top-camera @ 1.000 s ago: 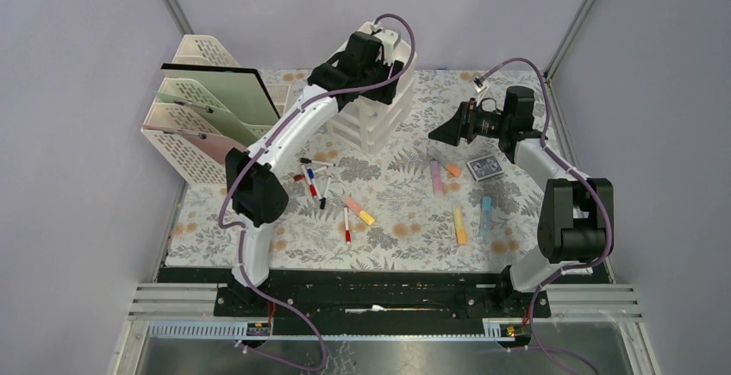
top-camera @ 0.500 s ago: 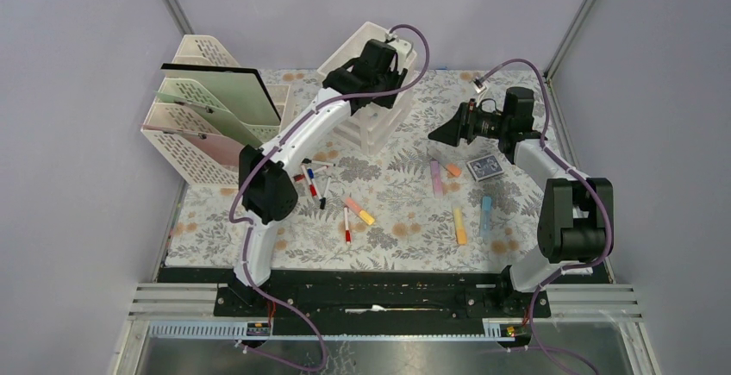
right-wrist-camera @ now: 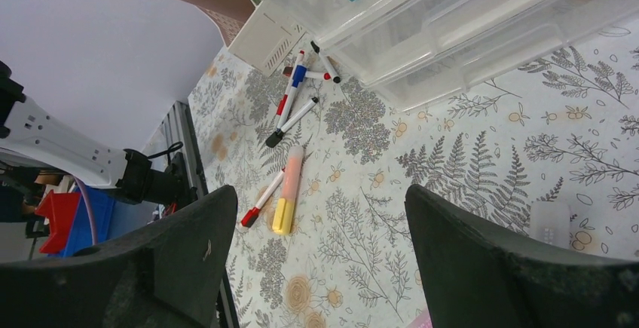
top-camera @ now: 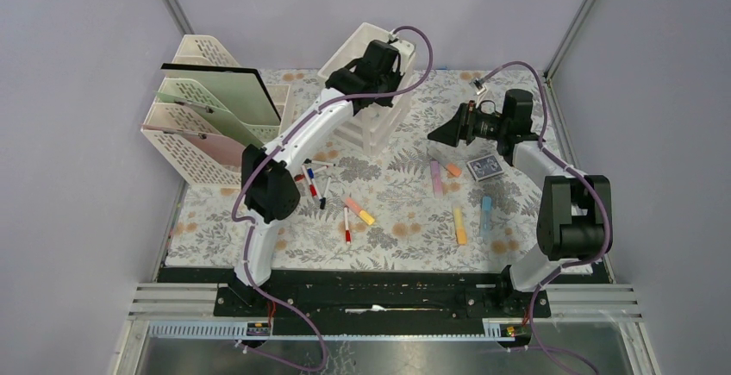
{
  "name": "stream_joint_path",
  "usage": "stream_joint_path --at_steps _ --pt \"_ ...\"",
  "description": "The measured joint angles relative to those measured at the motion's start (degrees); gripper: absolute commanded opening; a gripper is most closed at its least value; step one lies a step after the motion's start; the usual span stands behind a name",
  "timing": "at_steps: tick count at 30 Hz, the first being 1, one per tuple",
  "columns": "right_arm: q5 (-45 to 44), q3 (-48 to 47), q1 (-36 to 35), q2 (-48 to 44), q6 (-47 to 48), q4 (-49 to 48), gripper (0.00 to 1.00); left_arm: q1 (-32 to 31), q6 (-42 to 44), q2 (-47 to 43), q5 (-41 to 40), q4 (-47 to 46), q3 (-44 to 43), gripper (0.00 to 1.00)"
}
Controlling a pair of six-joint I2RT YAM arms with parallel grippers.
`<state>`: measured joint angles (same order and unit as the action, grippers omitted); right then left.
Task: Organize the desk
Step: Pick up the storage box from the center of the board.
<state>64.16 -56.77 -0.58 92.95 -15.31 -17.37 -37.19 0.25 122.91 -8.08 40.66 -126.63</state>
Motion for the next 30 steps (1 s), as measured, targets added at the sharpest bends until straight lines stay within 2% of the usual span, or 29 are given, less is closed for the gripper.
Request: stream_joint_path --at_steps 4,14,24,30 --pt "0.04 0.55 0.00 0.20 -2.21 -2.38 0.89 -0.04 -0.37 0.22 0.79 0.24 -0.50 0.00" --pt "0.02 2.91 0.00 3.56 -14.36 -15.23 0.89 1.90 -3.65 0.11 7.54 -1.75 0.13 0.00" --pt "-2.51 4.28 -0.28 11.10 -37.68 -38.49 0.86 5.49 -9.18 -1.77 15.32 -4.90 1.99 0.00" --pt "-6.38 4.31 -1.99 12.35 -44.98 -44.35 0.86 5.73 -12.02 -4.31 17.57 -6.05 4.13 0.00"
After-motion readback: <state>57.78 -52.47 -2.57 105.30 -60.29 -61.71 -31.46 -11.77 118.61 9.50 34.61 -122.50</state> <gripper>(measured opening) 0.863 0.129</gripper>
